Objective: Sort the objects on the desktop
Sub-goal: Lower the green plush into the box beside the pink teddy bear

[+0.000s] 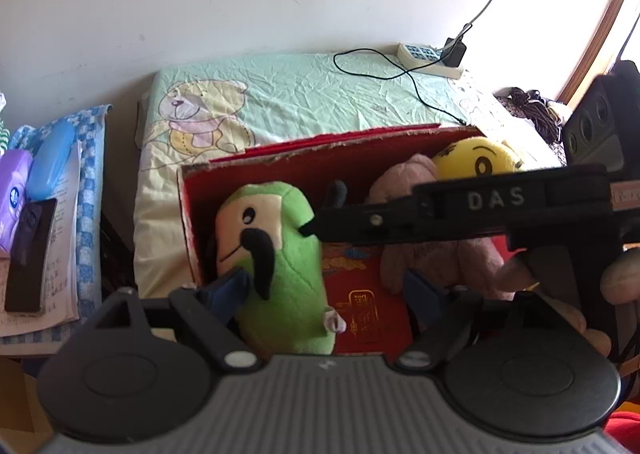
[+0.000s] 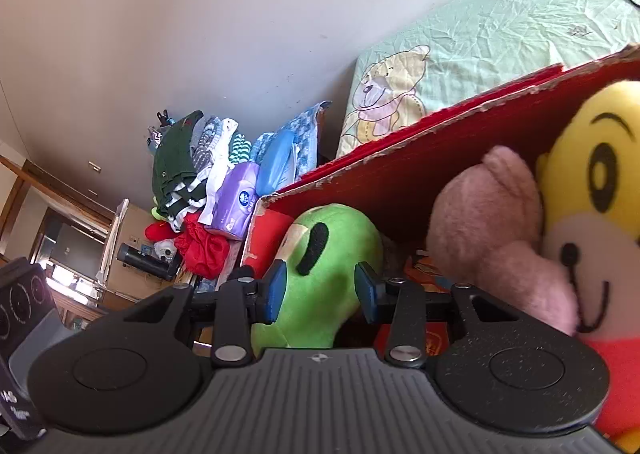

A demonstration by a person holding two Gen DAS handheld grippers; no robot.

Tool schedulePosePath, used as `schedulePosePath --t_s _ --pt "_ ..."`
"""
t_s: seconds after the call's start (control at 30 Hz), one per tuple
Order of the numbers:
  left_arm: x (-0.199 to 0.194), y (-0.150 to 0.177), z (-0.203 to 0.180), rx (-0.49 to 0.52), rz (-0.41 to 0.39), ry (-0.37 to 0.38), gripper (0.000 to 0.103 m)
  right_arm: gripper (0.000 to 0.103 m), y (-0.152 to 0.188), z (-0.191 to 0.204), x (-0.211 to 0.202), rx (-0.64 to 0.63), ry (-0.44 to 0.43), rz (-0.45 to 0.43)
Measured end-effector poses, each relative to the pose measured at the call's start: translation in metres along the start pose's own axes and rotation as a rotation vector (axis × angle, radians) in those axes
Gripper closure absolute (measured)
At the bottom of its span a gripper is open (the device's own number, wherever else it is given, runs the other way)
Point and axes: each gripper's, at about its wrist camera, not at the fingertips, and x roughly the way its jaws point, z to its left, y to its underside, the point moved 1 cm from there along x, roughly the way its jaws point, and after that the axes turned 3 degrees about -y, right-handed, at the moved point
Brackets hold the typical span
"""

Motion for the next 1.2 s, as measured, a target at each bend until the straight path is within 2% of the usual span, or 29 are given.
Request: schedulePosePath --t_s 0.13,0.27,0.33,0.63,0.7,0.8,0.9,1.07,1.1,1.2 --pt "-0.003 0.003 -0.005 0.017 -0.002 0.004 0.017 0.061 0.004 0.006 0.011 -0.016 -0.014 0.054" --pt "0.001 0.009 -0.003 -0.014 0.013 0.016 0.008 0.063 0.010 0.022 0.016 -0.122 -0.011 0.079" --pt "0.001 0.013 -0.001 -0.032 0.013 0.008 0.007 0.065 0.013 0.028 0.017 -0.170 -0.009 0.102" --pt "-0.017 0.036 -0.009 -0.077 0.019 0.027 0.004 0.065 0.030 0.036 0.010 -0.214 -0.062 0.219" --pt "-0.018 0.040 -0.012 -0.063 0.013 0.014 0.005 0.065 0.033 0.038 0.012 -0.238 -0.050 0.233" --pt "-0.014 0.040 -0.019 -0.024 0.019 -0.027 0.006 0.065 0.035 0.035 0.026 -0.240 -0.014 0.315" --pt "-0.016 0.043 -0.020 -0.029 0.018 -0.018 0.006 0.065 0.039 0.036 0.019 -0.236 -0.028 0.295" --pt "-0.021 0.043 -0.011 -0.094 0.010 0.011 0.006 0.063 0.034 0.038 -0.005 -0.221 -0.075 0.190" --pt "-0.022 0.043 -0.011 -0.102 0.008 0.013 0.006 0.060 0.033 0.037 -0.008 -0.212 -0.077 0.169" --pt "-0.027 0.042 -0.010 -0.109 -0.008 0.004 0.007 0.060 0.027 0.029 -0.019 -0.147 -0.081 0.095"
